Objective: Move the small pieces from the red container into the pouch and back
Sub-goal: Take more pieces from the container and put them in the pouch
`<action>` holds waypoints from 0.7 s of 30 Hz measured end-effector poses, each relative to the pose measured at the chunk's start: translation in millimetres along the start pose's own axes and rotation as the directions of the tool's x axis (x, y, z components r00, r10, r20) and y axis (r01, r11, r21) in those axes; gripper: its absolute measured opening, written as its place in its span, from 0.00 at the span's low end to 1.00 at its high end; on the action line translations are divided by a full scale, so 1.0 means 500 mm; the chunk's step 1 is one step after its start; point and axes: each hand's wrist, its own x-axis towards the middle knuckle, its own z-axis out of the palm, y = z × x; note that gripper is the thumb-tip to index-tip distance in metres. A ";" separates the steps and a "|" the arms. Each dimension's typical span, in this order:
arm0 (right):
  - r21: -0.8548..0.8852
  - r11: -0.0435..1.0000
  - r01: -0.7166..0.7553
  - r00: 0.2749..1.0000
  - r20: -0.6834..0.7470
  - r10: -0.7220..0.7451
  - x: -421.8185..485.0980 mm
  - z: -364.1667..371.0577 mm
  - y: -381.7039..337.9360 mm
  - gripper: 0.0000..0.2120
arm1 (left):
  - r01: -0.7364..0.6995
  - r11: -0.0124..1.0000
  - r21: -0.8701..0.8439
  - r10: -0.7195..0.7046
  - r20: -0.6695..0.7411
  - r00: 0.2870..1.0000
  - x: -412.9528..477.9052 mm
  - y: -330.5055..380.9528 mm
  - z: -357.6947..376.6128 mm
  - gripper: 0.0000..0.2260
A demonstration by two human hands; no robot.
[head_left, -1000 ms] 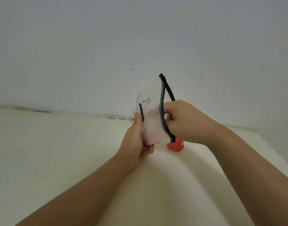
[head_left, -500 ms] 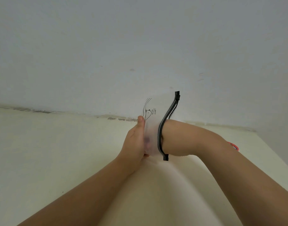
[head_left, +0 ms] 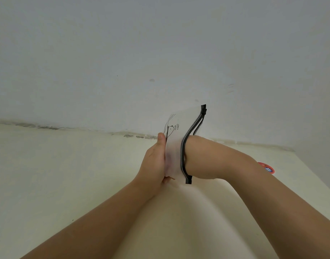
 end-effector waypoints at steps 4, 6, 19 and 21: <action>-0.075 0.996 -0.040 0.999 0.003 0.041 0.006 0.008 0.004 0.09 | -0.006 1.000 0.017 0.006 0.007 1.000 0.000 -0.002 0.000 0.25; -0.043 0.997 -0.062 0.997 0.032 0.064 0.010 0.011 0.007 0.12 | 0.008 1.000 0.020 -0.008 -0.001 1.000 -0.001 -0.001 0.001 0.24; 0.252 0.968 0.006 0.990 -0.136 0.029 -0.011 -0.024 -0.001 0.10 | -0.059 0.997 0.040 0.058 0.027 0.998 0.018 -0.013 -0.007 0.32; 0.319 0.946 0.063 0.969 -0.245 0.018 -0.008 -0.025 0.003 0.10 | -0.065 0.998 -0.001 0.065 0.043 0.997 0.022 -0.015 -0.008 0.33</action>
